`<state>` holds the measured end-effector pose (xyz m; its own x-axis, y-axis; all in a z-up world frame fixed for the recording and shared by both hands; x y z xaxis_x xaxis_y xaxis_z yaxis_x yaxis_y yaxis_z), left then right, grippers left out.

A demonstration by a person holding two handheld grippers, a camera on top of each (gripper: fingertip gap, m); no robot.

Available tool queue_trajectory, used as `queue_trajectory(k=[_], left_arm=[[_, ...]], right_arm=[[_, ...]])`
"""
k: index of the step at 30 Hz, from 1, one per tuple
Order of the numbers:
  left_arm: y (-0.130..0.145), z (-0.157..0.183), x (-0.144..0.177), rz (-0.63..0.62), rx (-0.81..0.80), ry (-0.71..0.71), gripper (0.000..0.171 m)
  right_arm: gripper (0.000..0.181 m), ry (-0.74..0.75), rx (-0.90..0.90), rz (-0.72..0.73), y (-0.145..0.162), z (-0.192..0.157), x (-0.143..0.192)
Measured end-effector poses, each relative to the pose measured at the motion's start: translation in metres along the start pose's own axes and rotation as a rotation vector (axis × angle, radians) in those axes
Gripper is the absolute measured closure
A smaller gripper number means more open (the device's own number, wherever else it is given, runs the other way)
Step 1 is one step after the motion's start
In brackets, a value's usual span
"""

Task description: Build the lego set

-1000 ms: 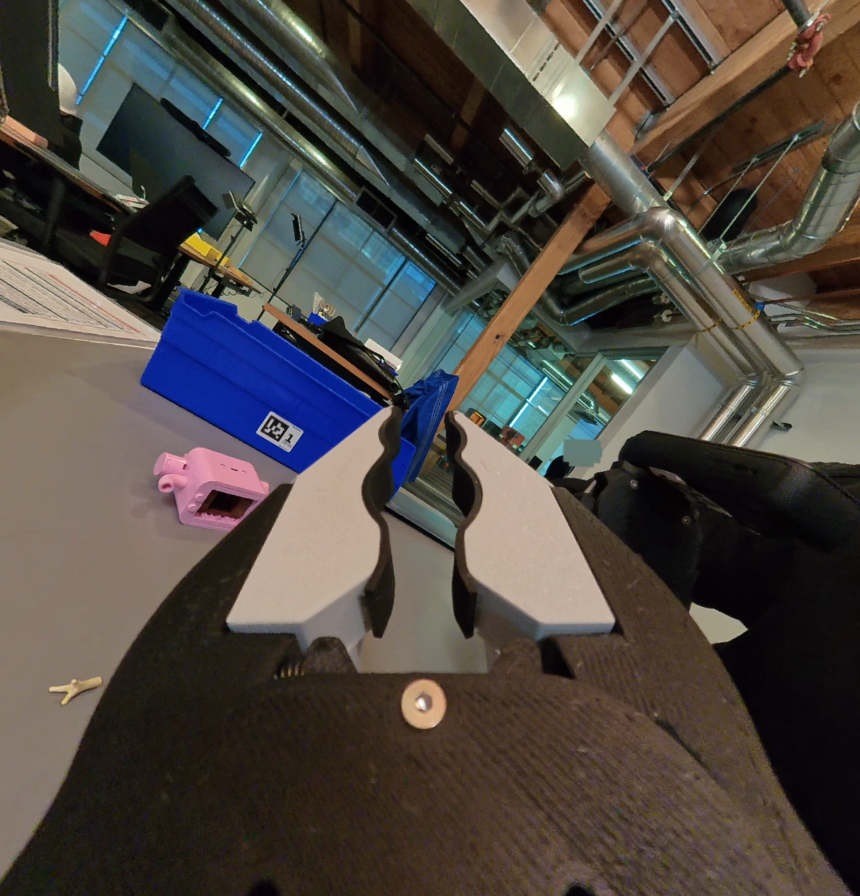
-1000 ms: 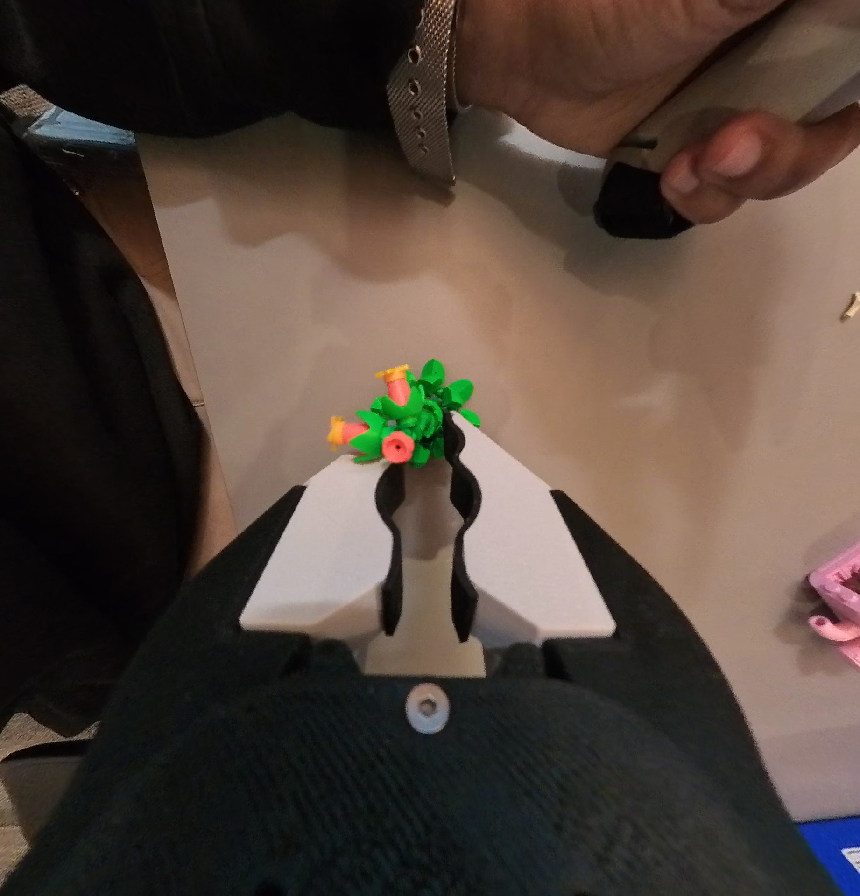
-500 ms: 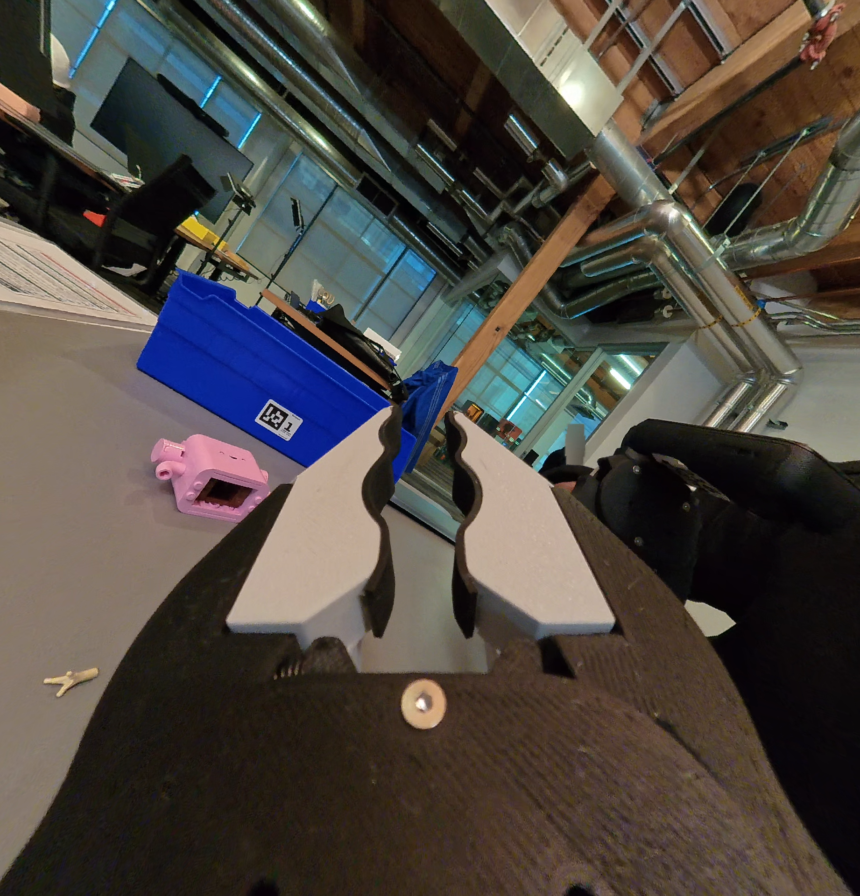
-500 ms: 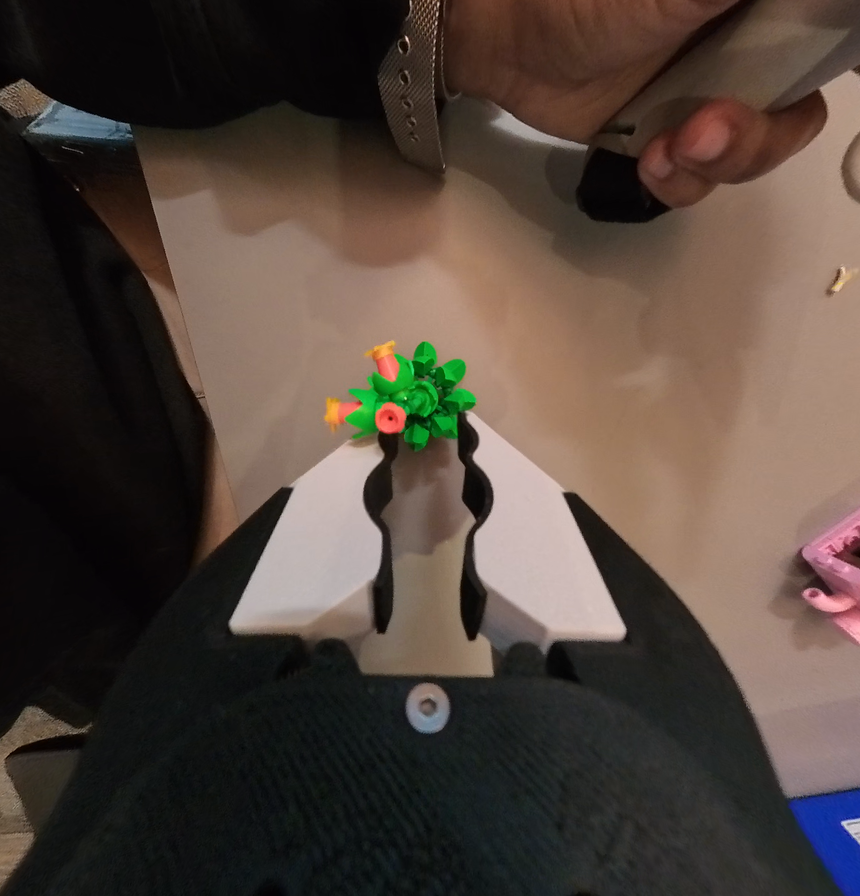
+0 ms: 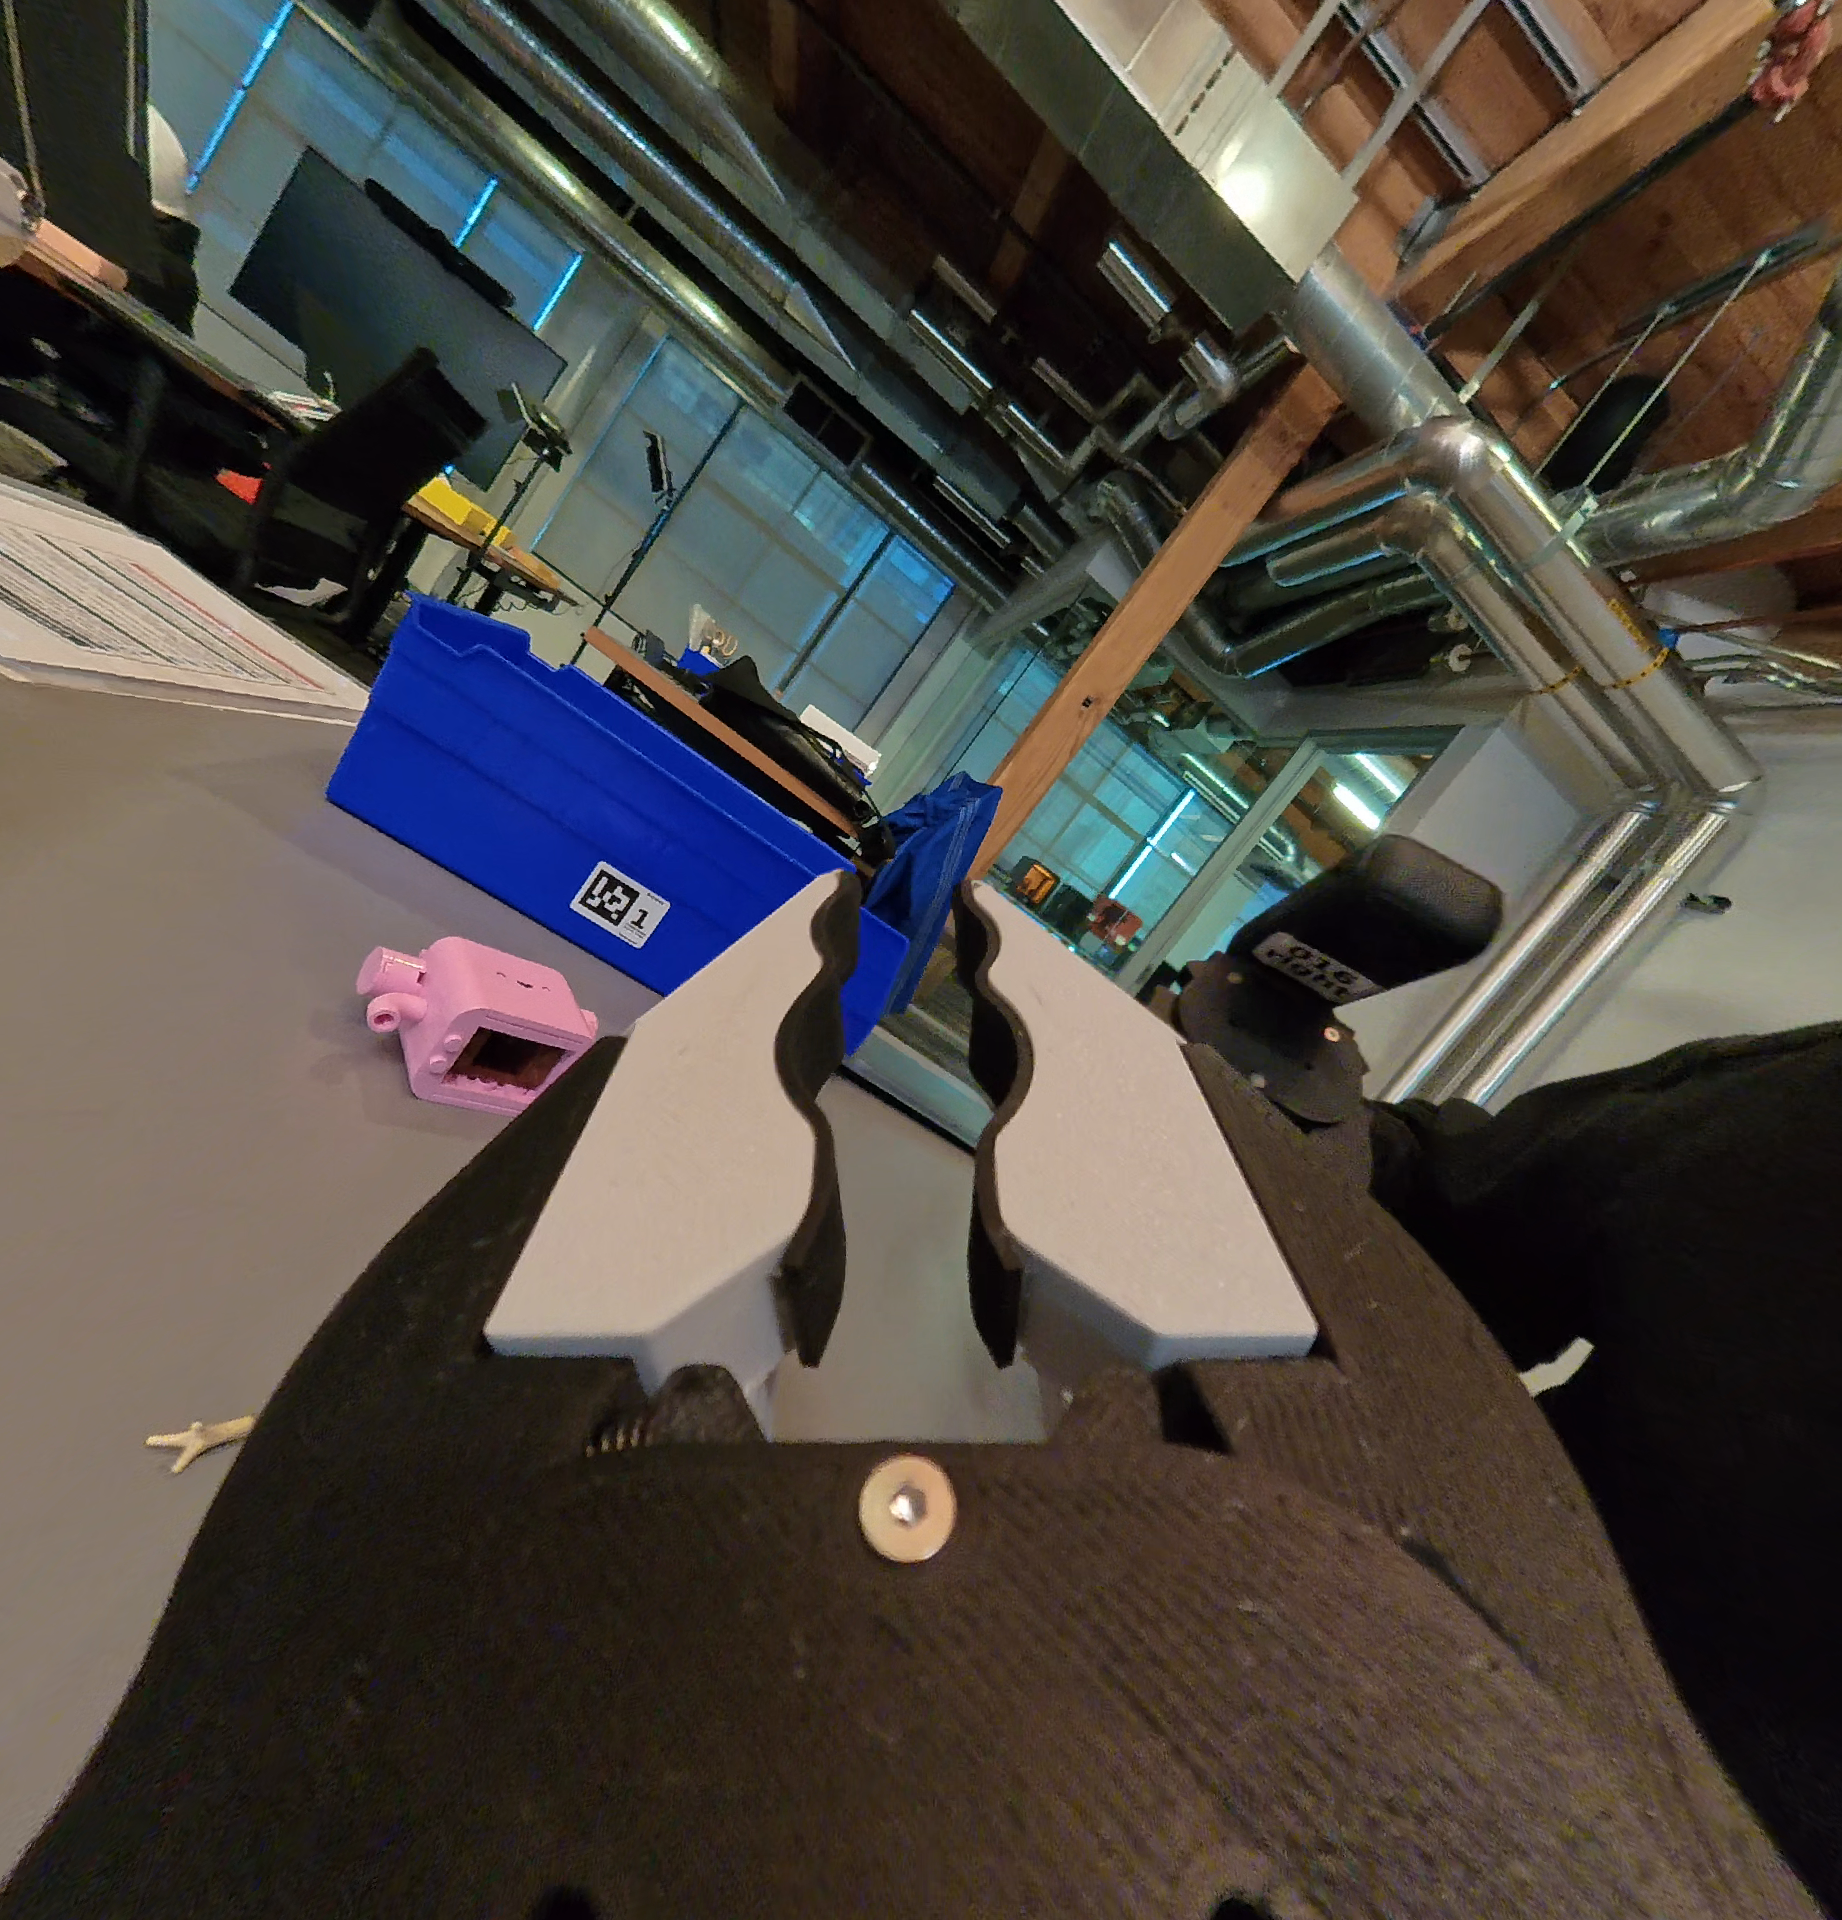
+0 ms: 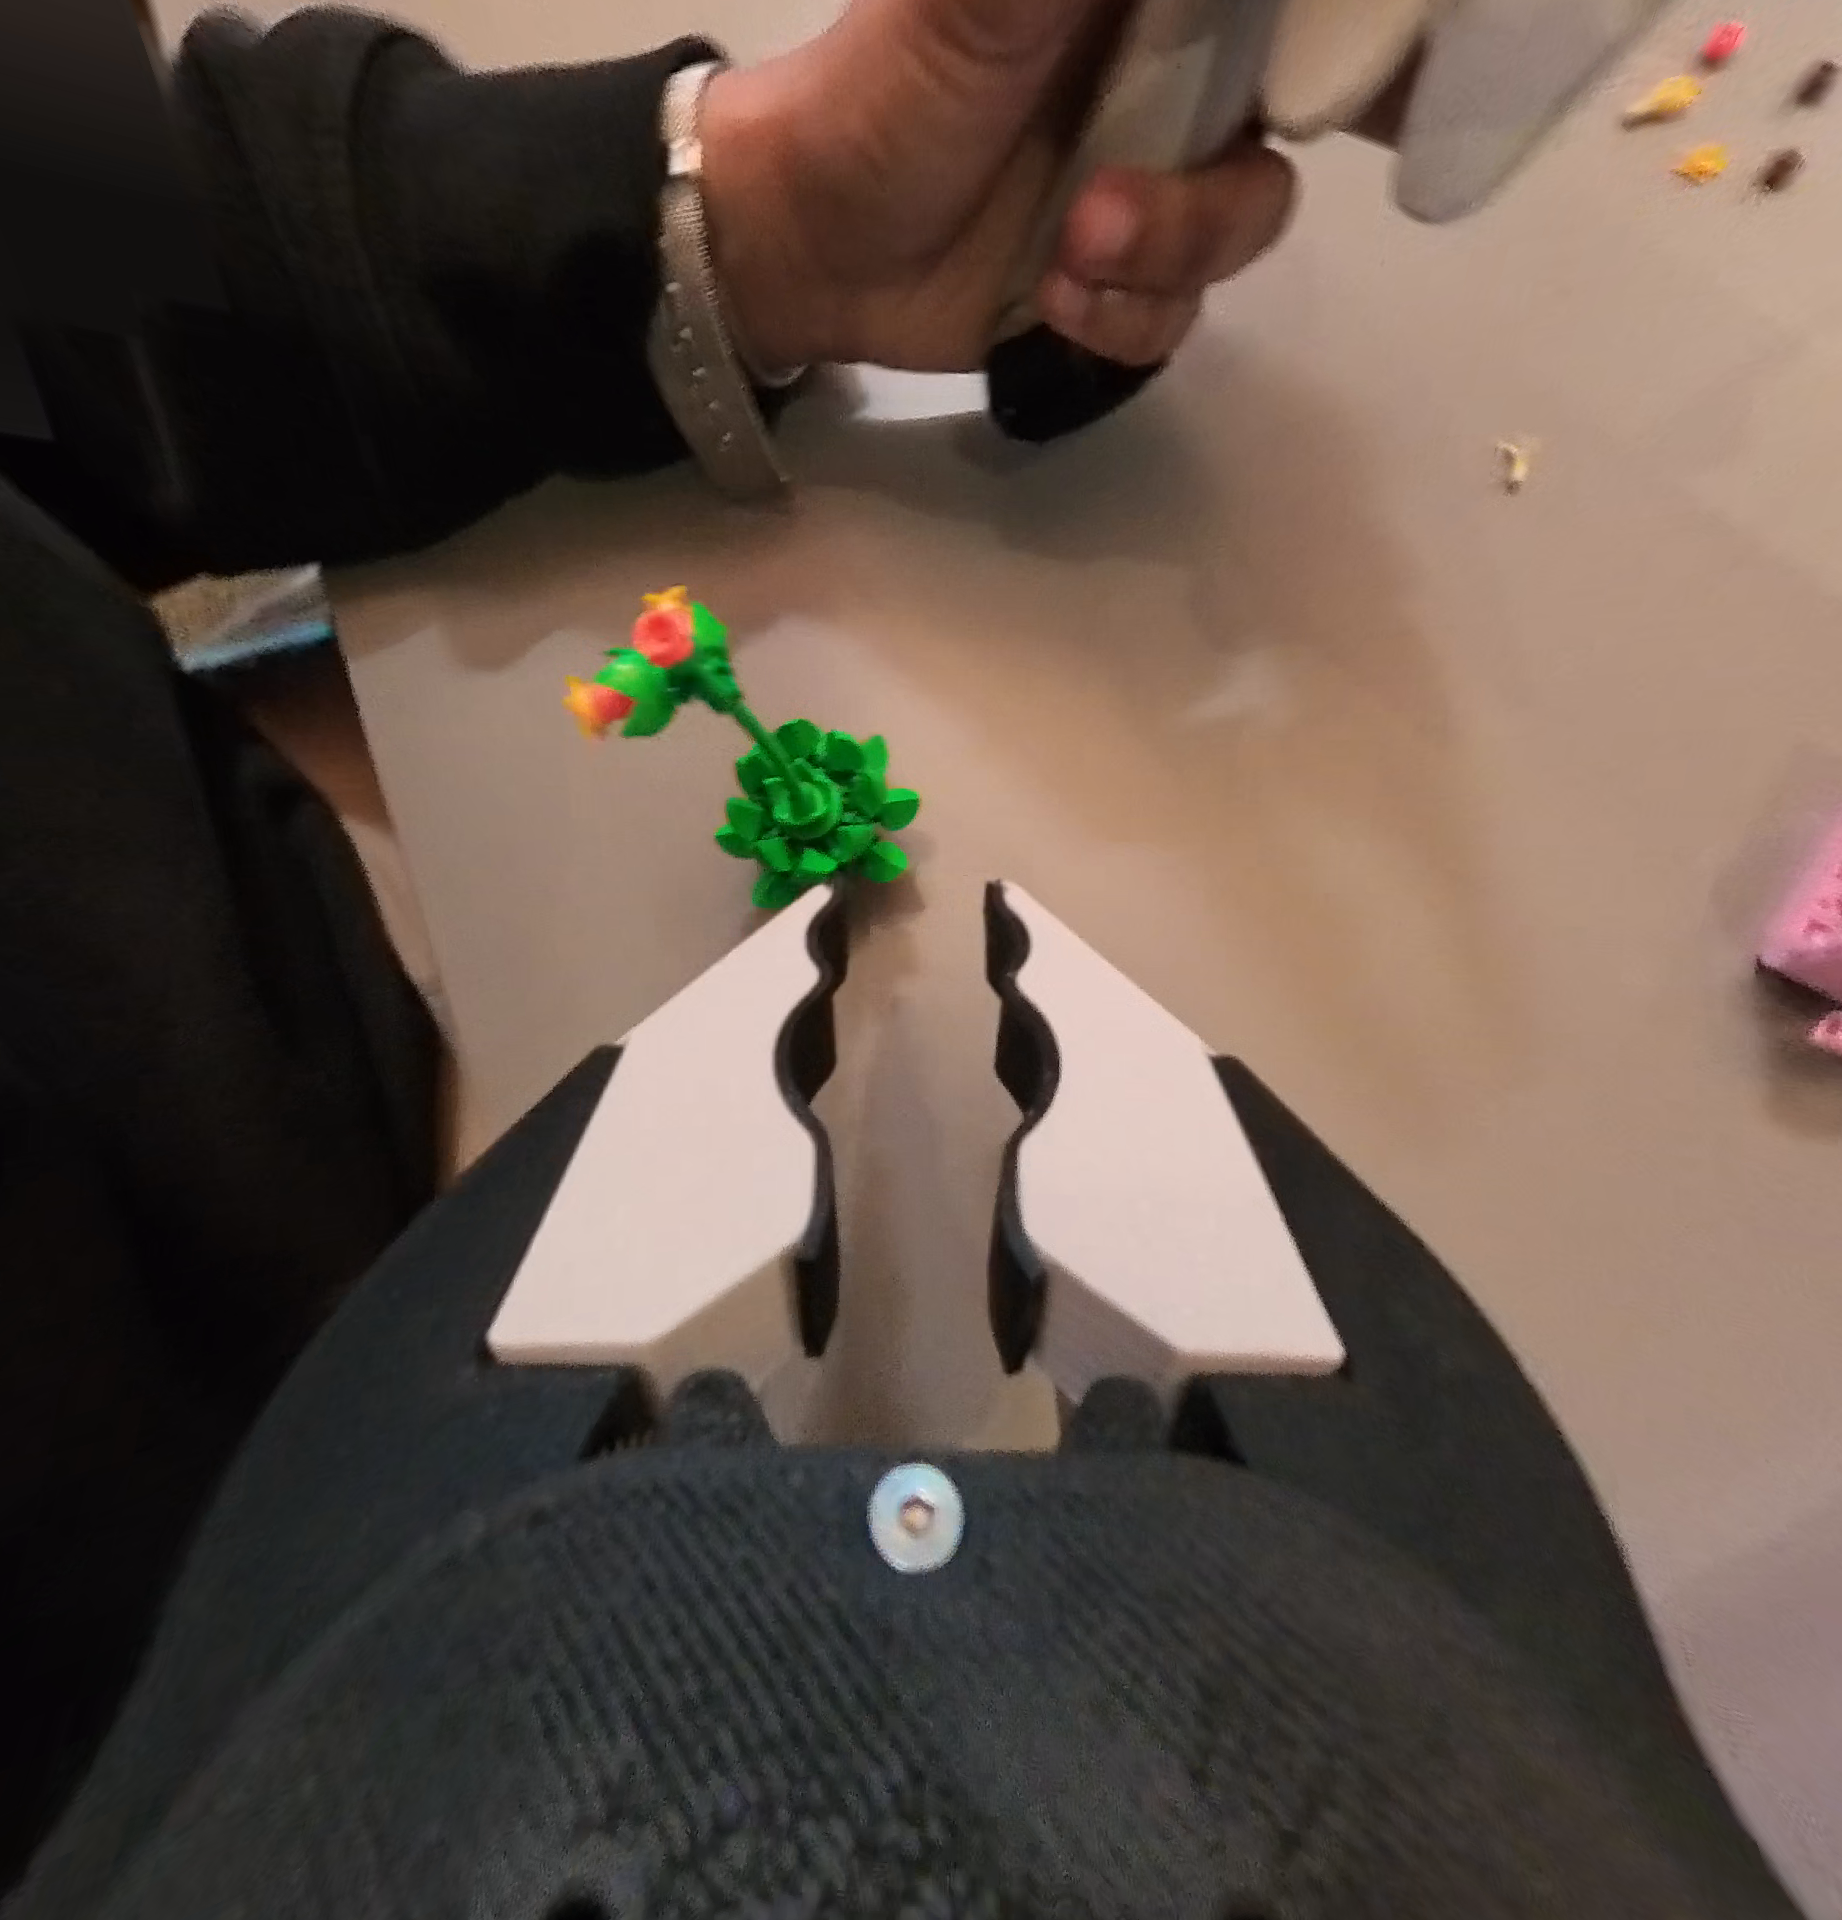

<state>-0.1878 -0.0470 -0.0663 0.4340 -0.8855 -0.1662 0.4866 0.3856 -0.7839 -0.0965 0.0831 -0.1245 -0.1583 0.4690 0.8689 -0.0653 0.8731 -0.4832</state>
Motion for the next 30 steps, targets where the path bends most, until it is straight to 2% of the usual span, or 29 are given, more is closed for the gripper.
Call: queue_trajectory(k=[4, 8, 12, 15, 21, 30], left_arm=[[-0.010, 0.000, 0.016, 0.028, -0.091, -0.099, 0.161], [-0.022, 0.000, 0.036, 0.069, -0.163, -0.204, 0.161], [-0.016, -0.007, 0.037, 0.012, -0.229, -0.310, 0.162], [-0.007, -0.013, 0.030, -0.061, -0.246, -0.343, 0.162], [0.009, -0.022, 0.016, -0.154, -0.233, -0.349, 0.163], [0.021, -0.030, 0.007, -0.215, -0.195, -0.337, 0.161]], right_arm=[[0.161, -0.065, -0.139, 0.130, -0.011, 0.013, -0.002], [0.166, 0.049, -0.171, 0.308, -0.035, 0.057, 0.006], [0.168, 0.182, -0.181, 0.497, -0.060, 0.106, 0.005], [0.165, 0.172, -0.189, 0.622, -0.071, 0.117, 0.001], [0.164, 0.244, -0.150, 0.629, -0.049, 0.117, -0.002], [0.158, 0.256, -0.150, 0.594, -0.049, 0.118, -0.008]])
Point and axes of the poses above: each gripper's, where its closed fingertips meet, x back along the fingers, y out of its underside, z = x × y across the jaws, the point moved 3 cm from there along x, back along the fingers, and after that the axes turned 13 degrees about -z, right-handed, at the moved point
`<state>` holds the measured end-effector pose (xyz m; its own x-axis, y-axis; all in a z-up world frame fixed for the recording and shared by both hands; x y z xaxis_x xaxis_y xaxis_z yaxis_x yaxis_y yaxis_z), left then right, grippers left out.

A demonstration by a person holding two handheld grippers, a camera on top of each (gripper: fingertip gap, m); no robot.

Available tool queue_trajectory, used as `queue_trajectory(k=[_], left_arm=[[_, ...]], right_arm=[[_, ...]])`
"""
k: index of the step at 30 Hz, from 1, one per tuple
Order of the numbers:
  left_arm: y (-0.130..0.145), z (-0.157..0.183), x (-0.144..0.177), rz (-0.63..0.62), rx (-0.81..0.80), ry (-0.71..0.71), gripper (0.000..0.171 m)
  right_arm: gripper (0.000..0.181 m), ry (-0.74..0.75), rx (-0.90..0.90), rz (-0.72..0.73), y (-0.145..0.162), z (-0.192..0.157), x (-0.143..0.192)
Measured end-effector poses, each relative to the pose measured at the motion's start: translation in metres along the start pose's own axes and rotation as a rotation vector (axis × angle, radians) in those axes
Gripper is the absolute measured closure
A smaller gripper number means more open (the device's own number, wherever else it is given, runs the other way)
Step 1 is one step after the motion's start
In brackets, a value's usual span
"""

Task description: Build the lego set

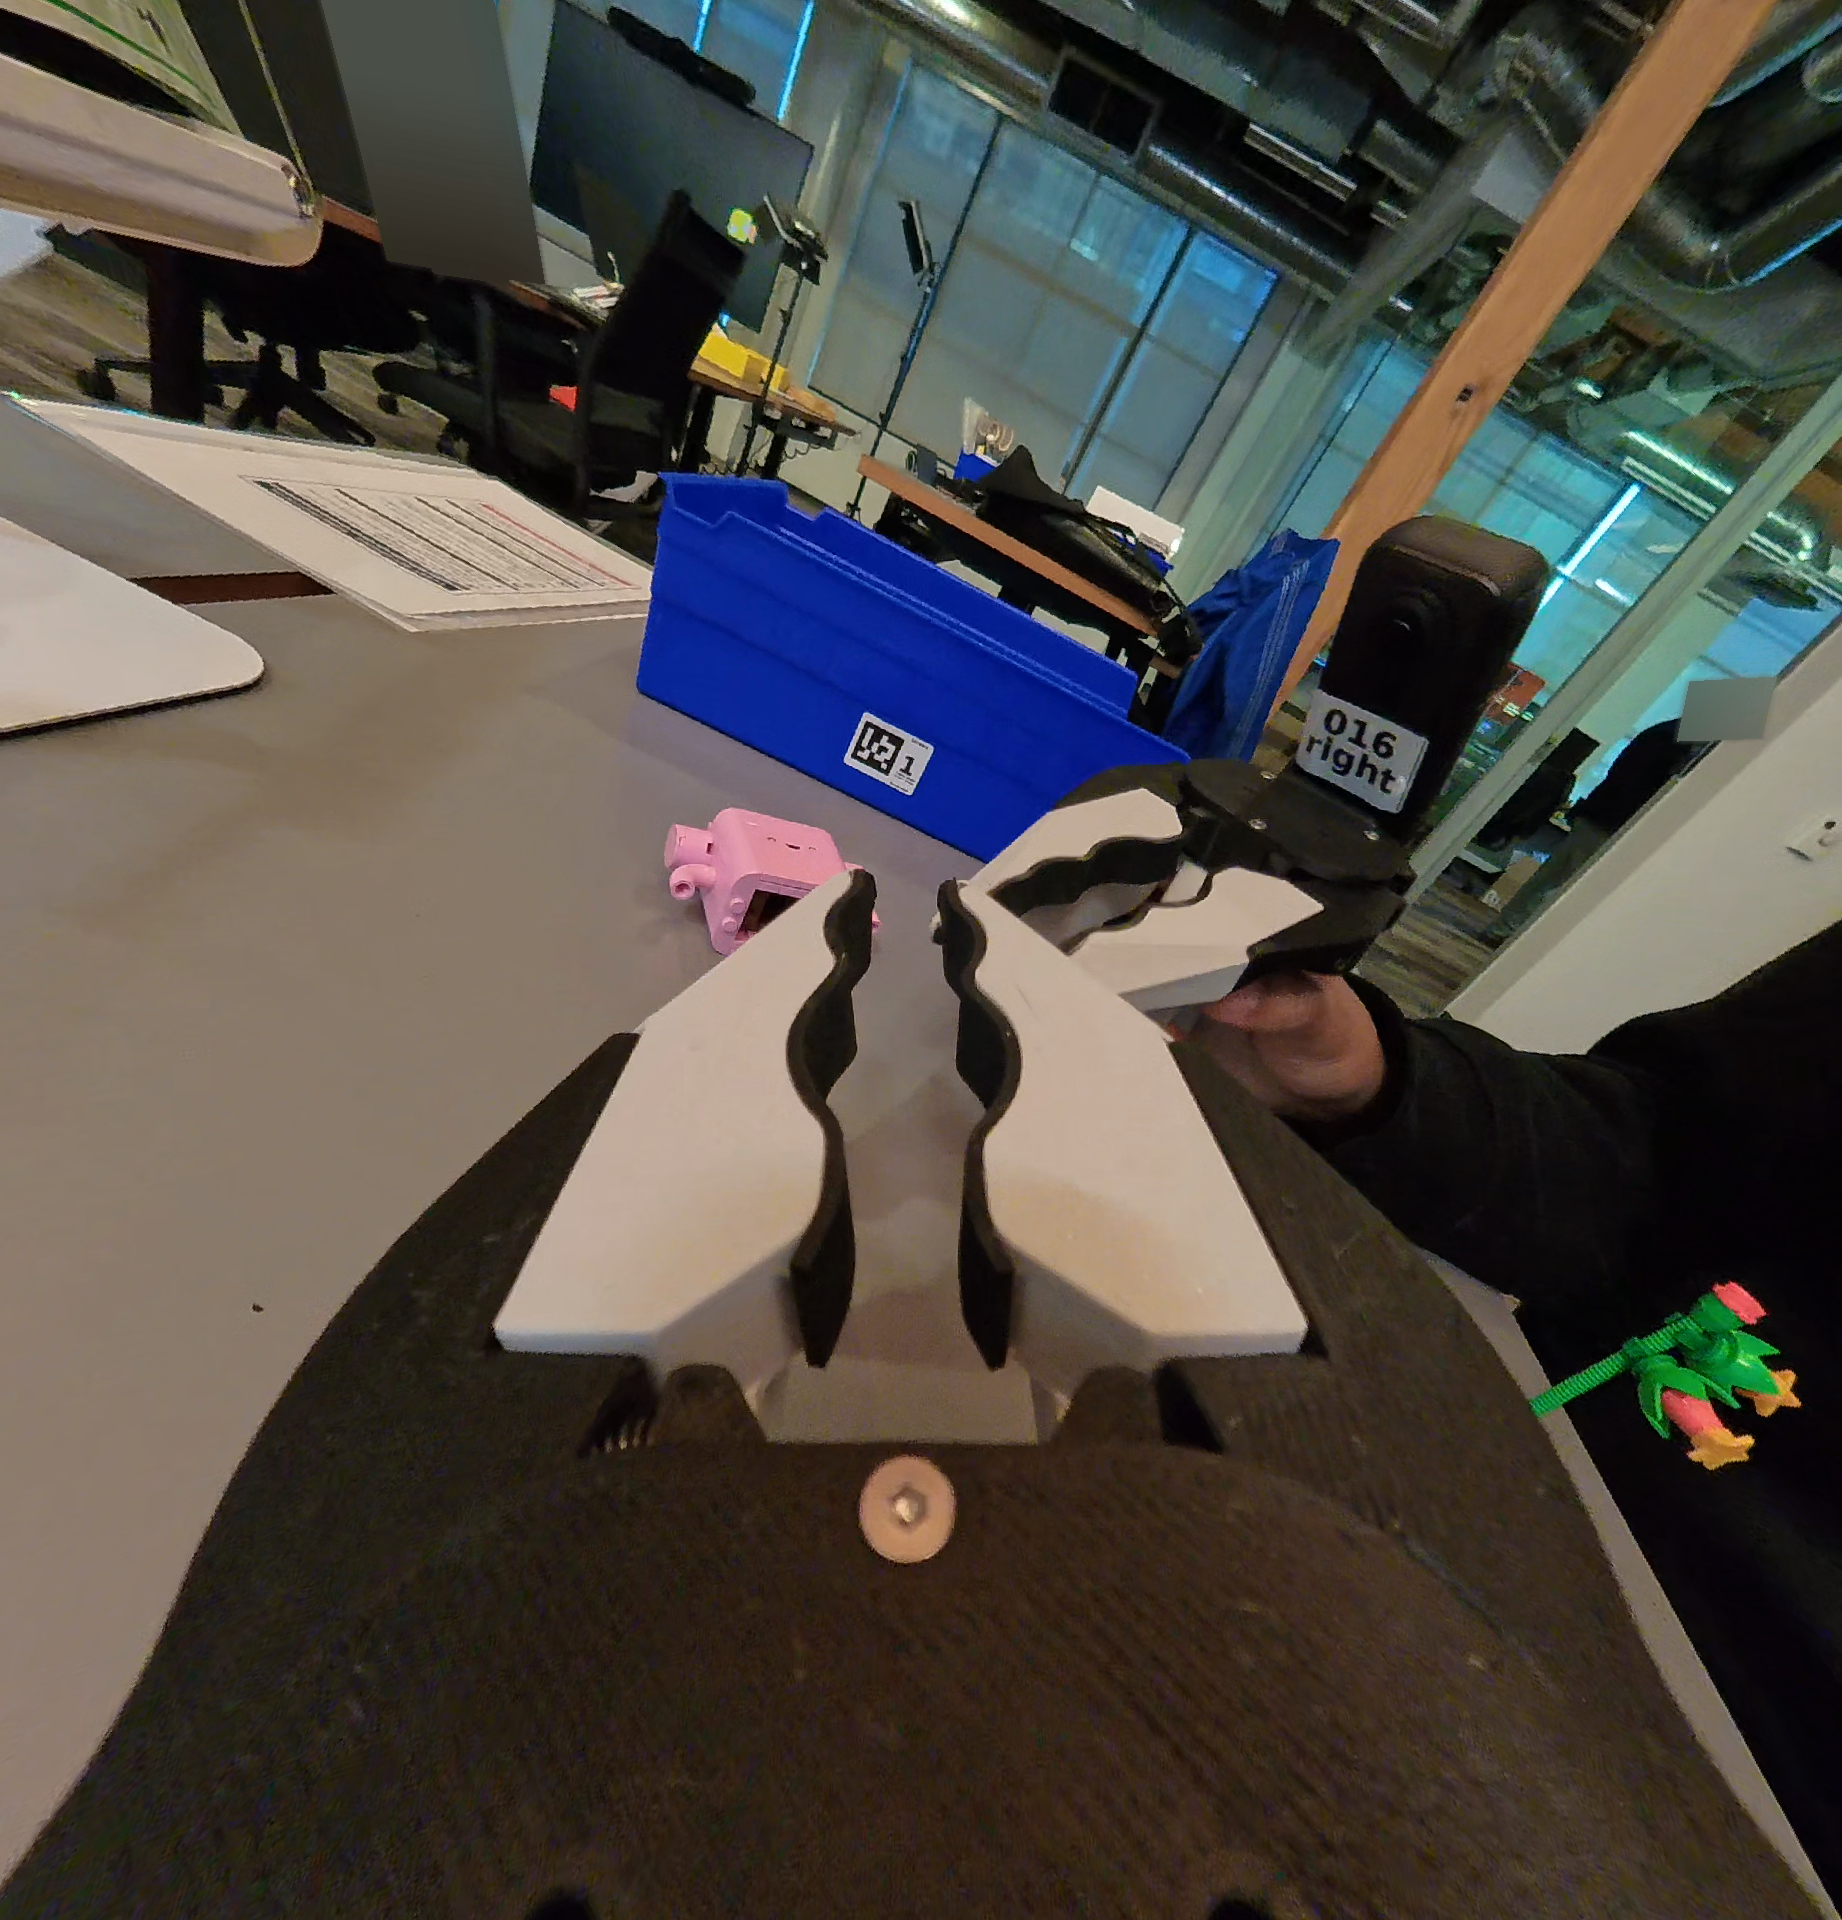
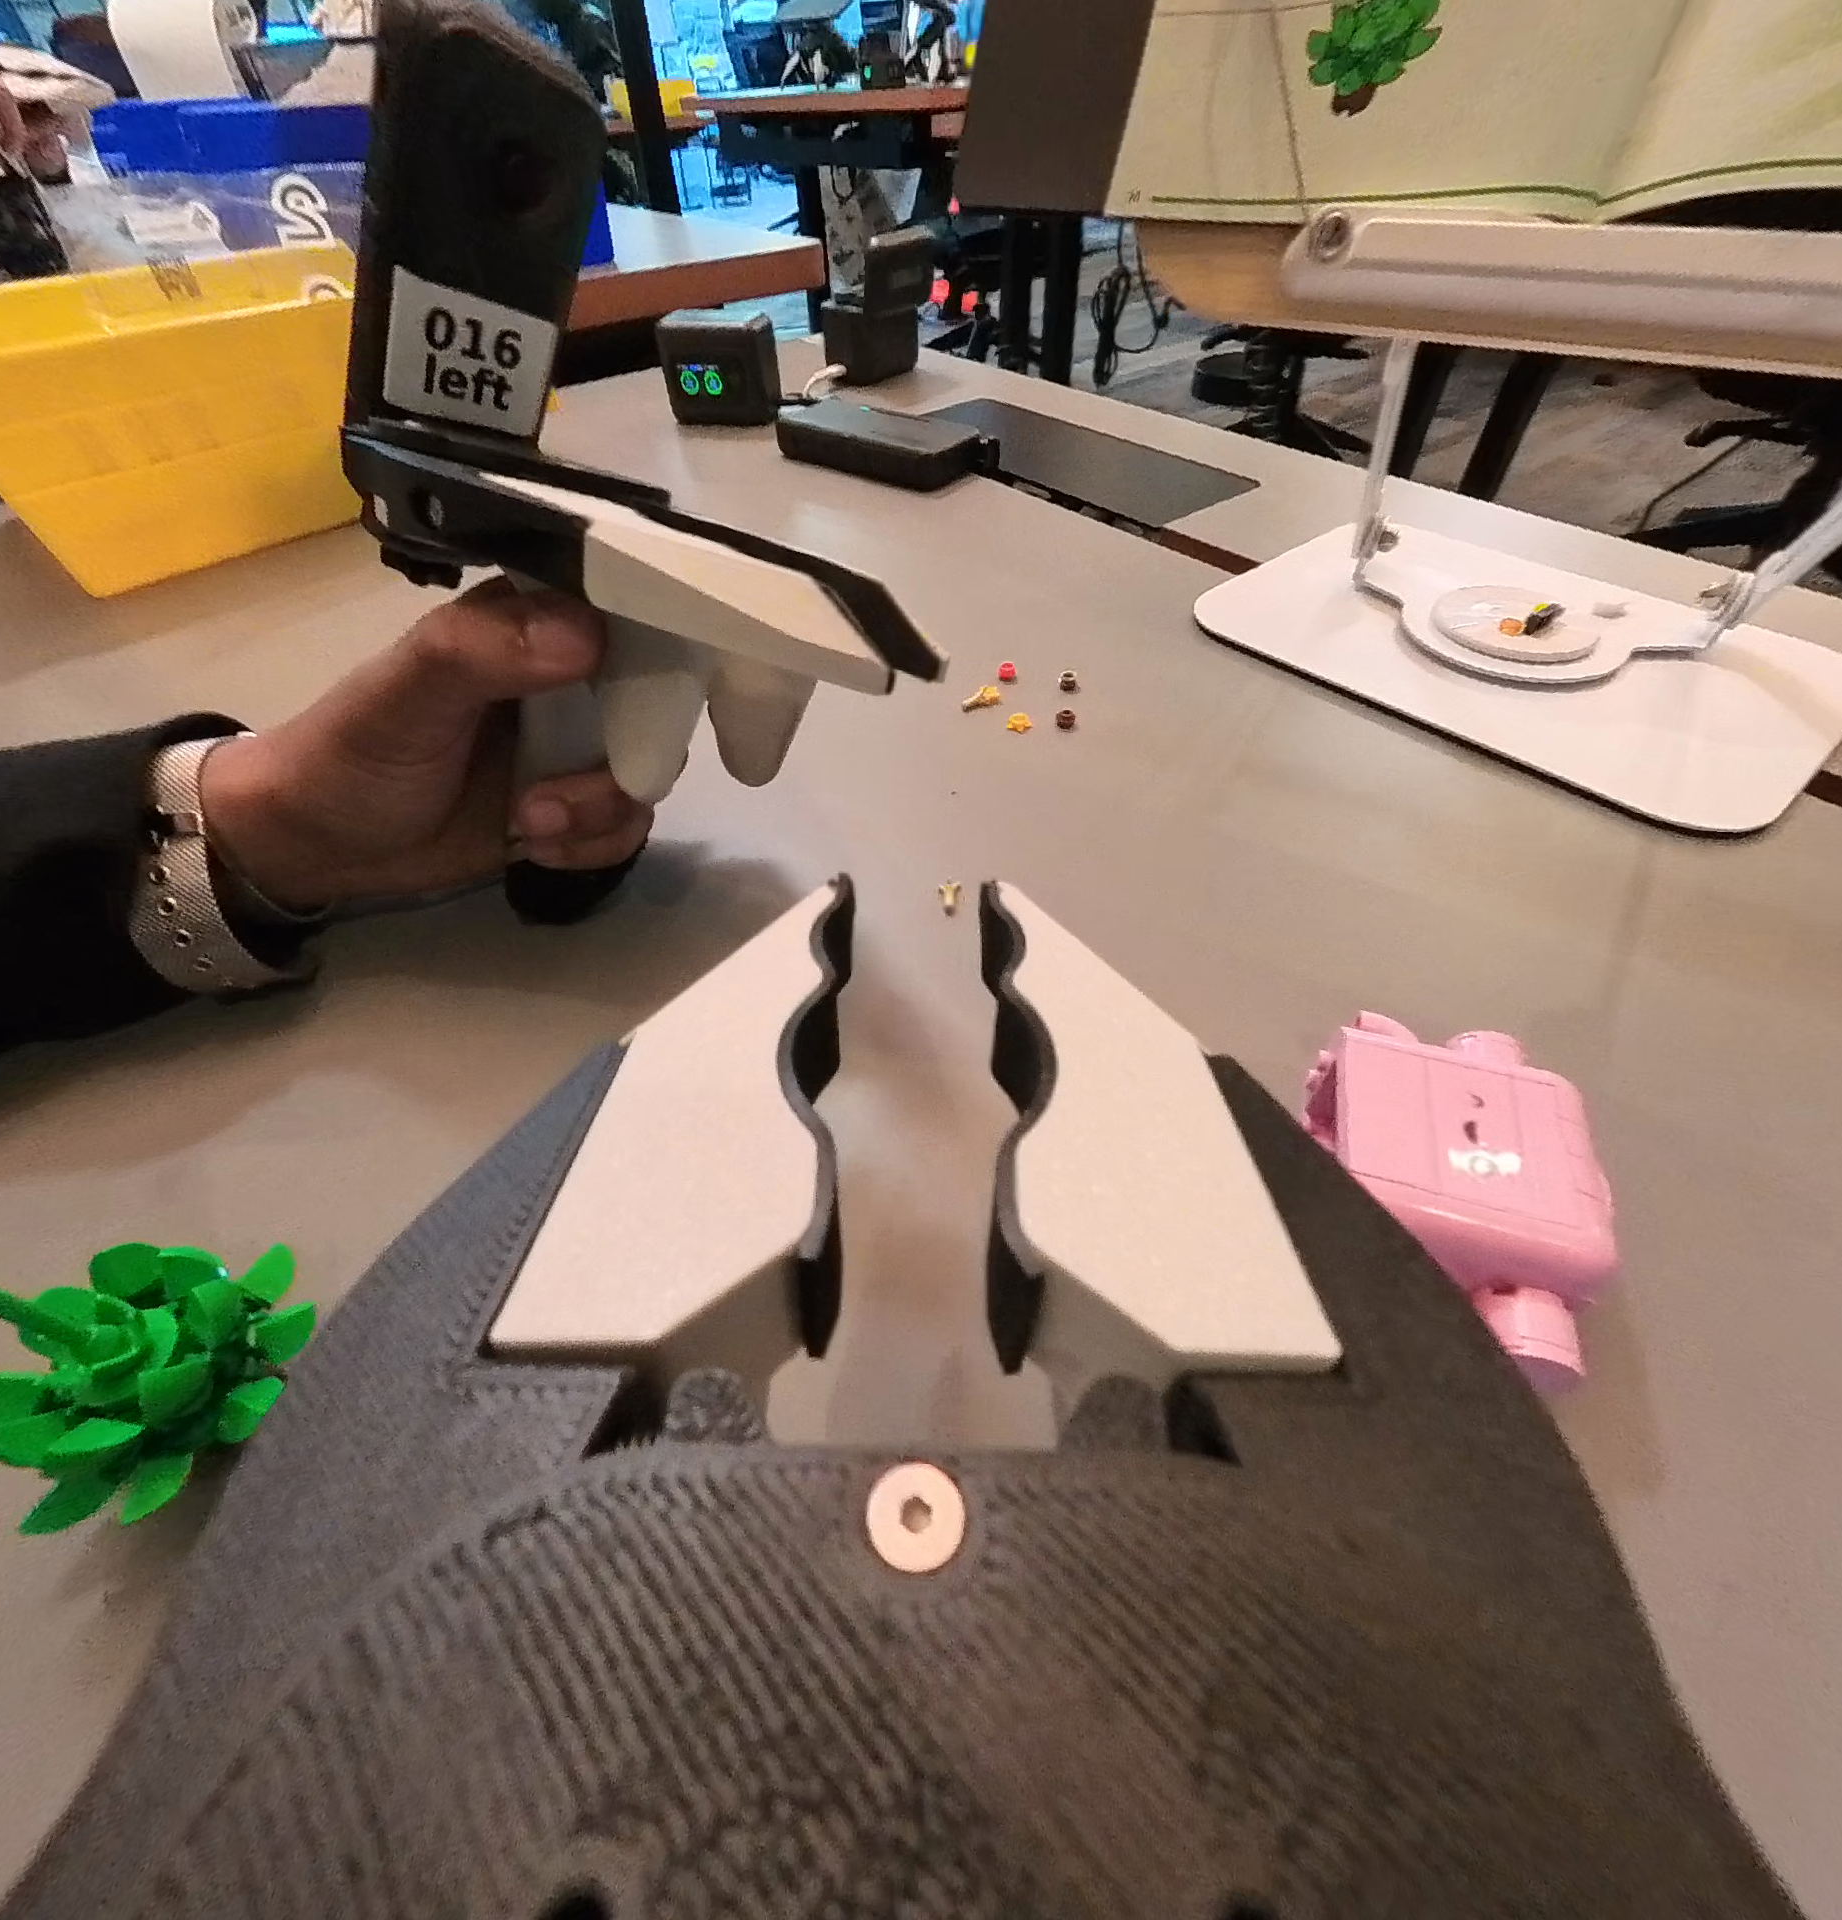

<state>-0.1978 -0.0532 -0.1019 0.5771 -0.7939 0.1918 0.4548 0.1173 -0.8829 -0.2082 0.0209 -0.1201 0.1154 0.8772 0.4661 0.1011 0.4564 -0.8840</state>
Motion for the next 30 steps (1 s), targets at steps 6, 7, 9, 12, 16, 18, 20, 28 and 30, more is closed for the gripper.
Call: queue_trajectory(k=[6, 7, 9, 12, 16, 18, 20, 28, 30], left_arm=[[-0.0007, -0.0019, 0.0012, 0.010, 0.021, 0.010, 0.160], [-0.0009, -0.0022, 0.0014, 0.012, 0.024, 0.011, 0.160], [-0.0010, -0.0026, 0.0014, 0.013, 0.030, 0.013, 0.159], [-0.0009, -0.0033, 0.0011, 0.014, 0.041, 0.016, 0.159], [-0.0012, -0.0041, 0.0015, 0.018, 0.049, 0.018, 0.158], [-0.0012, -0.0043, 0.0015, 0.019, 0.052, 0.020, 0.158], [-0.0011, -0.0046, 0.0013, 0.018, 0.055, 0.021, 0.158], [-0.0009, -0.0048, 0.0009, 0.016, 0.059, 0.023, 0.157], [-0.0007, -0.0048, 0.0008, 0.016, 0.059, 0.023, 0.157]], right_arm=[[0.156, 0.027, 0.033, -0.042, 0.0032, -0.0022, -0.0056], [0.156, 0.028, 0.030, -0.043, 0.0032, -0.0019, -0.0058], [0.156, 0.024, 0.021, -0.042, 0.0031, -0.0011, -0.0057], [0.156, 0.013, 0.007, -0.039, 0.0029, -0.0001, -0.0054], [0.156, 0.004, 0.002, -0.041, 0.0030, -0.0001, -0.0057], [0.157, 0.005, 0.006, -0.044, 0.0032, -0.0005, -0.0062], [0.157, 0.004, 0.009, -0.049, 0.0036, -0.0010, -0.0068], [0.157, 0.006, 0.012, -0.048, 0.0033, -0.0011, -0.0068], [0.157, 0.006, 0.011, -0.048, 0.0032, -0.0011, -0.0068]])
Point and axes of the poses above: each gripper's, where its closed fingertips meet, x back along the fingers, y out of its underside, z = x × y across the jaws, the point moved 3 cm from there along x, back along the fingers, and after that the axes turned 13 degrees about -z, right-handed, at the moved point
